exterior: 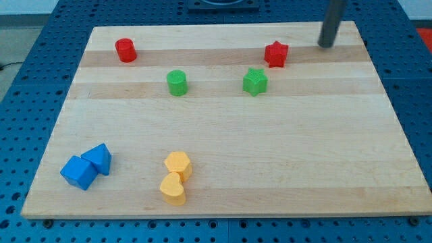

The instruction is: Place the red star diagonally bottom left to red circle

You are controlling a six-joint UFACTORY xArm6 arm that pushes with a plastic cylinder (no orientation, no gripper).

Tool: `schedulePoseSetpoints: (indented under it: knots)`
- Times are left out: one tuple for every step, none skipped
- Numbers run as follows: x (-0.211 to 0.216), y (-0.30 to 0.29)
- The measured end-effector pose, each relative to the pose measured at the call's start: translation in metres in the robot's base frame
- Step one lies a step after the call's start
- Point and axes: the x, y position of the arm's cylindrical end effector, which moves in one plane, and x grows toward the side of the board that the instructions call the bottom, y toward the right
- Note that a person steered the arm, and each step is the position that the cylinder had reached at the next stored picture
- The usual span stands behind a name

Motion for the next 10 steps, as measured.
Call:
schedulePoseSetpoints:
  knots:
    - [0.028,-0.035]
    - [-0.008,-0.088]
    - [0.005,-0.127]
    - [0.013,-0.030]
    - [0.035,-0.047]
    - [0.018,-0.122]
    - [0.009,-0.174]
    - [0.009,-0.117]
    - [0.035,-0.092]
    - [0.034,-0.152]
